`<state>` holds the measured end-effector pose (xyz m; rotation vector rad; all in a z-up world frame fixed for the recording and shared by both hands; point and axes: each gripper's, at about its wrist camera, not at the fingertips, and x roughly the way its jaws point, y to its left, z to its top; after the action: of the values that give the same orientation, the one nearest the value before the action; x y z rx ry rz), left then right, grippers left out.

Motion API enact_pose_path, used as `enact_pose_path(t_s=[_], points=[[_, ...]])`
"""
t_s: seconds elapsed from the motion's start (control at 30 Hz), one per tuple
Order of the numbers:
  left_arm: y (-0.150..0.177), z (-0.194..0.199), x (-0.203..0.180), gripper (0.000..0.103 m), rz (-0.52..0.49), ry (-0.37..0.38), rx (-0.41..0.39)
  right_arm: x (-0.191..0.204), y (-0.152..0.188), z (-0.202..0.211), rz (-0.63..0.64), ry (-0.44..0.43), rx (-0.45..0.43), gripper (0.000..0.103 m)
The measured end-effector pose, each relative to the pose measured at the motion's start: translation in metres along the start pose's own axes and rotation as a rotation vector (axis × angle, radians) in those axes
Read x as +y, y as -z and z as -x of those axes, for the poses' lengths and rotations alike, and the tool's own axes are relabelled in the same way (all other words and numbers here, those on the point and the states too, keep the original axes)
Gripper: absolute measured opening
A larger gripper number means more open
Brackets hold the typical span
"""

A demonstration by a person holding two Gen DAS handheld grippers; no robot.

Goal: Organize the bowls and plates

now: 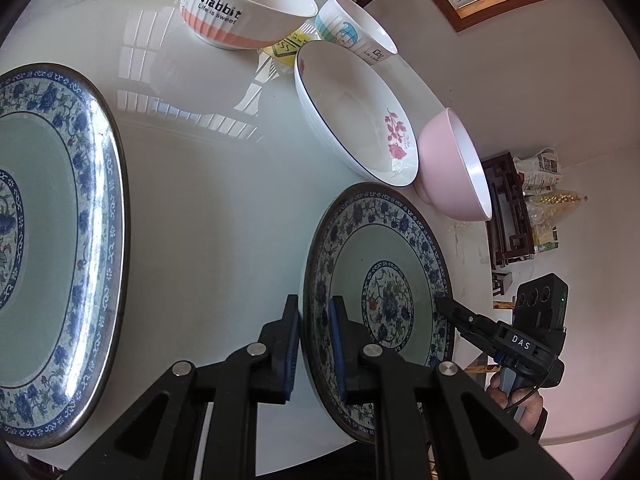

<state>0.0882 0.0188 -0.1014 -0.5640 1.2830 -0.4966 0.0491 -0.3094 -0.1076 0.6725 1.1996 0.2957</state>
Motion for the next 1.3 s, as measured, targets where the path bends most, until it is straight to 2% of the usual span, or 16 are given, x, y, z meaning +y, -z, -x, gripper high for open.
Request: enact_pose_path(t_s=[0.2, 0.47, 0.83, 1.3], points=[[0.007, 0.010, 0.005, 0.013, 0.004, -0.004, -0.011, 0.005, 0.001, -0.001, 0.014, -0.008, 0.005, 0.012], [0.008, 0.037, 0.015, 0.013, 0.015, -0.017, -0.064, 0.026, 0.000, -0.007, 0.057, -0.022, 0.024, 0.012], [0.007, 0.082, 0.049, 0.013, 0.067, -0.058, -0.156, 0.086, -0.005, -0.031, 0.158, -0.037, 0.054, 0.012], [0.008, 0.138, 0.116, 0.013, 0.167, -0.137, -0.253, 0.164, -0.004, -0.088, 0.279, -0.051, 0.124, 0.013]])
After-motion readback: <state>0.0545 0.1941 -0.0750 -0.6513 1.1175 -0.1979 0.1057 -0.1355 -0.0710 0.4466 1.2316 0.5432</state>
